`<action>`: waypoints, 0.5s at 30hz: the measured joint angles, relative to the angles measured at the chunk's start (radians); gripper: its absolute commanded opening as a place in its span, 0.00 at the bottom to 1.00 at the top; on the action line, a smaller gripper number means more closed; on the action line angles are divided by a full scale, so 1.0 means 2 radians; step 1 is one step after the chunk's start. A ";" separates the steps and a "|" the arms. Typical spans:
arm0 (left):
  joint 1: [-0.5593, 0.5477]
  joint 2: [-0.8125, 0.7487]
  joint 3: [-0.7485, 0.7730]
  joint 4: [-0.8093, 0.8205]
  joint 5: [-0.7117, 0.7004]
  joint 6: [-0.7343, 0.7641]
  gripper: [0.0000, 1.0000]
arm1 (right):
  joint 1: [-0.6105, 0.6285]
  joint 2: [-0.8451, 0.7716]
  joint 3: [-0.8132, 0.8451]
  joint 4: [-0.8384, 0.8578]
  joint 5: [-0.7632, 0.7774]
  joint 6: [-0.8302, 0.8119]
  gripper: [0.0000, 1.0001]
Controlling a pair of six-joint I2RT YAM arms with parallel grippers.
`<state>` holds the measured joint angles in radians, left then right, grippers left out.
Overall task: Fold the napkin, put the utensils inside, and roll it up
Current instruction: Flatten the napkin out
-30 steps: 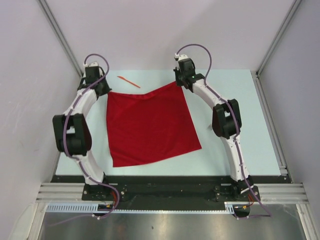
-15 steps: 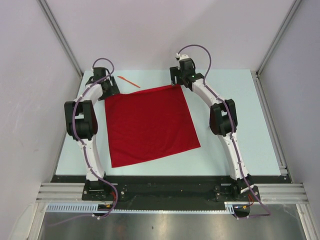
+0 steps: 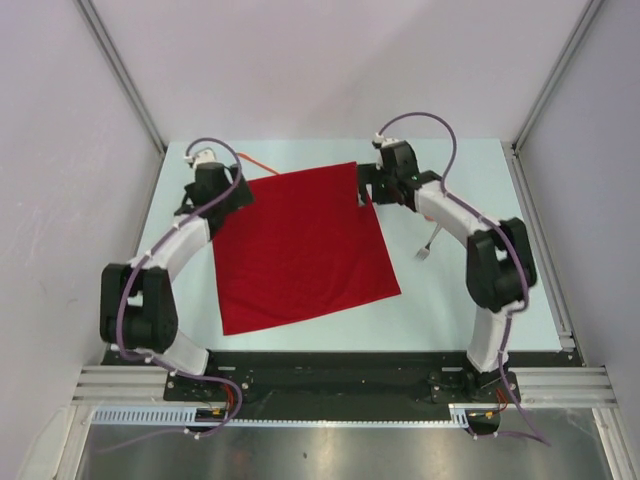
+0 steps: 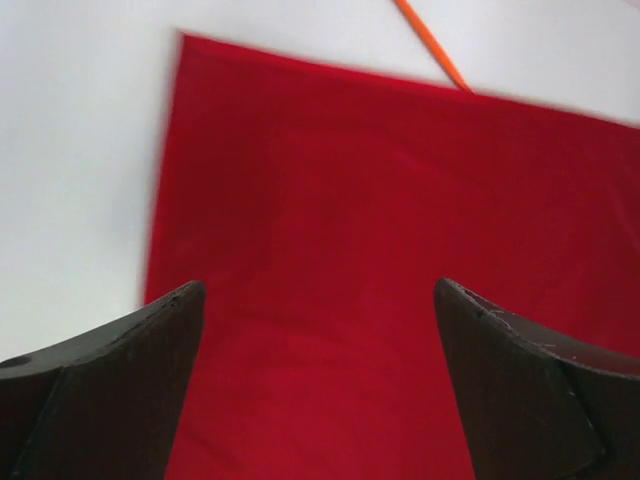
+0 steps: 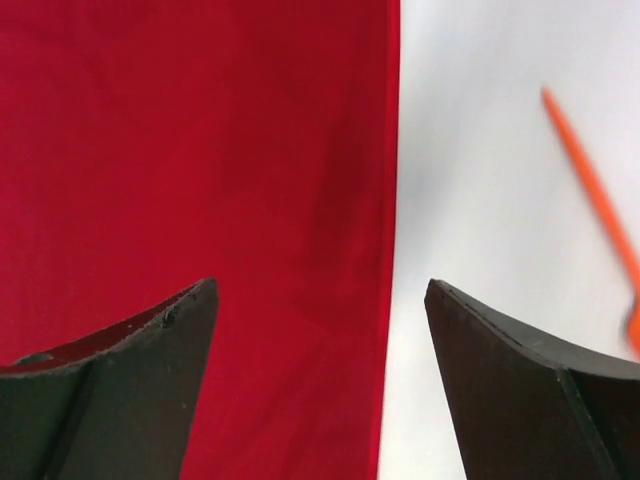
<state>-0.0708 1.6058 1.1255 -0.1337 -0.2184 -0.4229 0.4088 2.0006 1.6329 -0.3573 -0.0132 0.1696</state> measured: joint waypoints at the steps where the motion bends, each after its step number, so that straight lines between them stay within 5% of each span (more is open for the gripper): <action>1: -0.016 -0.019 -0.022 0.007 -0.001 -0.004 1.00 | 0.004 -0.032 -0.039 0.004 0.004 0.009 0.88; 8: -0.119 -0.137 -0.141 0.015 0.030 -0.023 1.00 | 0.022 -0.200 -0.243 -0.013 0.017 0.064 0.76; 15: -0.127 -0.284 -0.108 -0.092 0.101 0.012 1.00 | 0.024 -0.226 -0.323 -0.070 0.049 0.098 0.60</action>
<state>-0.3252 1.0370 0.9096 -0.3176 -0.0174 -0.3981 0.4576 1.5494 0.9867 -0.4965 0.0853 0.3656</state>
